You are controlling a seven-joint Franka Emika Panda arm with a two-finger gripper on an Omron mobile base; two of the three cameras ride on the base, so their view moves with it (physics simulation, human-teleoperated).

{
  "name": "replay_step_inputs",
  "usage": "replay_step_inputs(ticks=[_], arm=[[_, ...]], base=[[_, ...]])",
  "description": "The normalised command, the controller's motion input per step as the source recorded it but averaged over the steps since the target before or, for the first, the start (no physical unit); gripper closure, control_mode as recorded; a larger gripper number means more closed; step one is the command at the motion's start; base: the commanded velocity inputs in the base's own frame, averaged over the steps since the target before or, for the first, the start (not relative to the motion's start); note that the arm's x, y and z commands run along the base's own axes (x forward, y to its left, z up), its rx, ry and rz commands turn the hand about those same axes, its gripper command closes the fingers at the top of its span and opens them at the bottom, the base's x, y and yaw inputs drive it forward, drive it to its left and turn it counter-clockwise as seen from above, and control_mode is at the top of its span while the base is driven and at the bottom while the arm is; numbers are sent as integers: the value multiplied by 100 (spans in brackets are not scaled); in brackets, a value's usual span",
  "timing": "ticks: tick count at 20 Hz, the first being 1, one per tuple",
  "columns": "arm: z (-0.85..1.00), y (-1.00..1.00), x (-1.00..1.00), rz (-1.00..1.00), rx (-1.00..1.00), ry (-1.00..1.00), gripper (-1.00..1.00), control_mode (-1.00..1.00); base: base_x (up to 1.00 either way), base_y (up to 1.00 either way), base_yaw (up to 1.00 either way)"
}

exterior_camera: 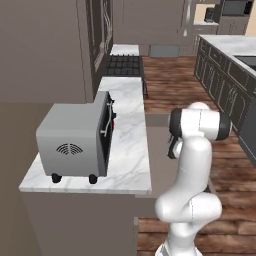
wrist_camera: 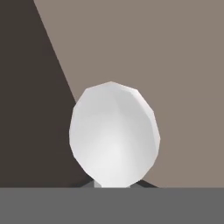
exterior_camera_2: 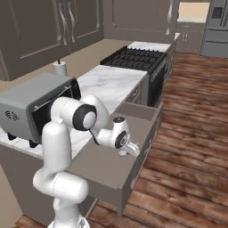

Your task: Organize the utensils by type. Pick up the wooden spoons from the counter and place them in the open cabinet. Then pick up the metallic utensils from the counter and place them in the open drawer.

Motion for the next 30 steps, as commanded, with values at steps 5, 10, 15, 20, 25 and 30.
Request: replay_step_inputs(ticks=[5,10,15,20,25,30], arm=[[-68,-51,-1,0,0,3,100,-100],[-14,14,4,0,1,0,100,-100],[4,61,1,0,0,-14,100,-100],[-19,69,22,0,0,-5,100,-100],[-47,34,49,0,0,6,100,-100],[-40,11,52,0,0,15,100,-100]], base=[[0,0,0],[0,0,0],[0,0,0],[0,0,0],[0,0,0],[0,0,0]])
